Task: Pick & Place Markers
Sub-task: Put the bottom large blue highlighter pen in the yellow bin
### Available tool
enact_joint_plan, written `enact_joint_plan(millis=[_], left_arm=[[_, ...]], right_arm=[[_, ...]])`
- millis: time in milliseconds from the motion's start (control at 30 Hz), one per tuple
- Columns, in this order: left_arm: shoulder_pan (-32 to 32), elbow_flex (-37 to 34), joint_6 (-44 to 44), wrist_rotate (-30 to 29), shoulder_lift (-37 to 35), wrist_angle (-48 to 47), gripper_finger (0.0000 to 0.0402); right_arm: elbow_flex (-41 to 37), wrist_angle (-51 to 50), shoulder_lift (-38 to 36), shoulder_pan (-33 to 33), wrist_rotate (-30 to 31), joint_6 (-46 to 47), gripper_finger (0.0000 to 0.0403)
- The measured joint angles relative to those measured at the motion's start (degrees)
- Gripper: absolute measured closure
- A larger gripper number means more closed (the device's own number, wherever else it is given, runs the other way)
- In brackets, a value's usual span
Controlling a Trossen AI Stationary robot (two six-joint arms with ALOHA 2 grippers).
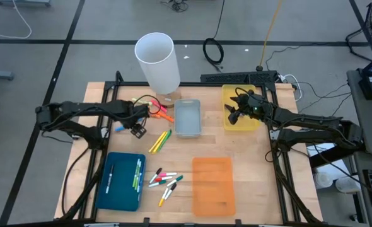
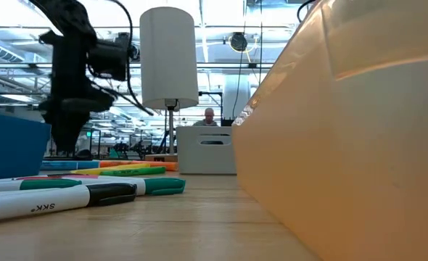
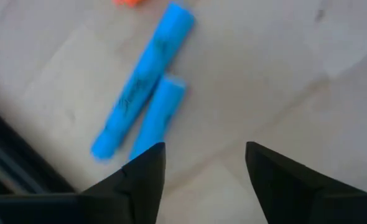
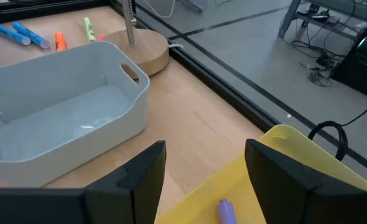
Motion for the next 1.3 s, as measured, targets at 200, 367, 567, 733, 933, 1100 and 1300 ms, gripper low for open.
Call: enact_joint_plan(millis=[200, 367, 567, 733, 933, 1100, 1300], left_arm=[[5.6, 0.0, 3.3, -0.3, 5.3, -0.2, 0.0187], [7.3, 0.0, 5.8, 0.0, 7.4, 0.2, 0.0188], [7.5, -0.5, 7.1, 2.7, 9.0, 0.9, 0.0188], [7.6, -2.8, 8.7, 4.6, 9.4, 5.9, 0.0188], [7.6, -4.3, 6.5, 6.0, 9.3, 7.2, 0.0200], [7.1, -4.4, 4.8, 7.1, 9.4, 7.9, 0.0281], [6.1, -4.2, 4.9, 8.4, 9.4, 7.4, 0.0342]], right_arm=[[0.0, 0.0, 0.0, 0.1, 0.0, 0.2, 0.0195], [0.0, -0.3, 0.0, 0.1, 0.0, 0.4, 0.0195], [0.0, -0.3, 0.0, 0.1, 0.0, 0.4, 0.0195], [0.0, -0.3, 0.0, 0.1, 0.0, 0.4, 0.0195], [0.0, -0.3, 0.0, 0.1, 0.0, 0.4, 0.0195], [0.0, -0.3, 0.0, 0.1, 0.0, 0.6, 0.0195], [0.0, -0.3, 0.0, 0.1, 0.0, 1.5, 0.0195]])
